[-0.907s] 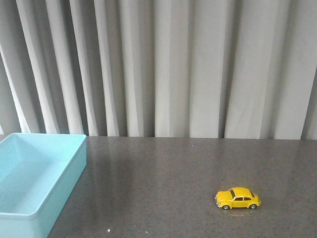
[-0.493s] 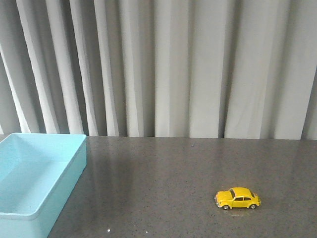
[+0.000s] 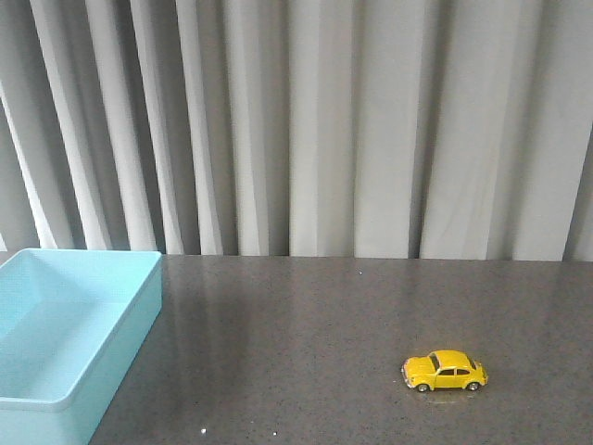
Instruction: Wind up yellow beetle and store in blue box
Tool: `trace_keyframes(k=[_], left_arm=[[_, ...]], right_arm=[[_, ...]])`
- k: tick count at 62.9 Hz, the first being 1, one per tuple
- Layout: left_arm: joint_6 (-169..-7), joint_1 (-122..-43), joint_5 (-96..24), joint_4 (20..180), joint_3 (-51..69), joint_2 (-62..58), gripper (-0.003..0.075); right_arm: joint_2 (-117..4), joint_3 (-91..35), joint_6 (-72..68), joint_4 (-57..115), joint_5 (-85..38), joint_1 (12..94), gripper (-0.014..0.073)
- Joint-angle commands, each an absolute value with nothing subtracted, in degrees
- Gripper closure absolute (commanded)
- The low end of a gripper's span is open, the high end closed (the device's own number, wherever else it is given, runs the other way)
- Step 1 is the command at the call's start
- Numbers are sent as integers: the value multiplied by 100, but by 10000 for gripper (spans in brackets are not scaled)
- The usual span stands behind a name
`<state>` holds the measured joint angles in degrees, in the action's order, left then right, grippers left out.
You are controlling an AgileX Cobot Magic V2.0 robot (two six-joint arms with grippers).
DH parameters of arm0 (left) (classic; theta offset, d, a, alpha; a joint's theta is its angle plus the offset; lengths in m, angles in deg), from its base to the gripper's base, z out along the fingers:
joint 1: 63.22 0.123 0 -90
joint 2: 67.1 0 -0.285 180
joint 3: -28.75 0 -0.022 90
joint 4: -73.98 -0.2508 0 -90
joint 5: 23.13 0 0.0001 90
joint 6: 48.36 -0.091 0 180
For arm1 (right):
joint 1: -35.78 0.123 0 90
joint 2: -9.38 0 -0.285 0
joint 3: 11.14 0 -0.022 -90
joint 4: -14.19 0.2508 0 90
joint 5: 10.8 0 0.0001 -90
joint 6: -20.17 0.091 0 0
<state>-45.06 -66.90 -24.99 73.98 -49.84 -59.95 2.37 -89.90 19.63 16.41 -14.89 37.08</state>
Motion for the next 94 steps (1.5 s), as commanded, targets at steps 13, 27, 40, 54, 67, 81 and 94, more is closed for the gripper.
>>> trace_keyframes(k=[13, 27, 40, 54, 67, 81, 94], left_arm=[[-4459, -6725, -2083, 7433, -4941, -6085, 726], [-4459, -6725, -2083, 7433, -4941, -6085, 726], [-4459, -6725, -2083, 7433, -4941, -6085, 726], [-4446, -6725, -1792, 7433, -4583, -6076, 726], [-4509, -6725, -2488, 7243, -2993, -5507, 726], [-4509, -6725, -4169, 6669, -733, -3722, 726], [-4509, -6725, -5418, 6673, 295, -2579, 726]], right_arm=[[275, -9010, 1956, 1623, -1046, 3669, 598], [275, -9010, 1956, 1623, -1046, 3669, 598], [275, -9010, 1956, 1623, -1046, 3669, 598], [269, -8626, 1956, 1816, -782, 3669, 598], [-435, -7158, 1866, 1719, -1177, 3669, 598], [-2097, -5377, 1823, 1719, -1973, 3669, 598], [-3503, -4466, 1688, 1719, -3351, 3669, 598]])
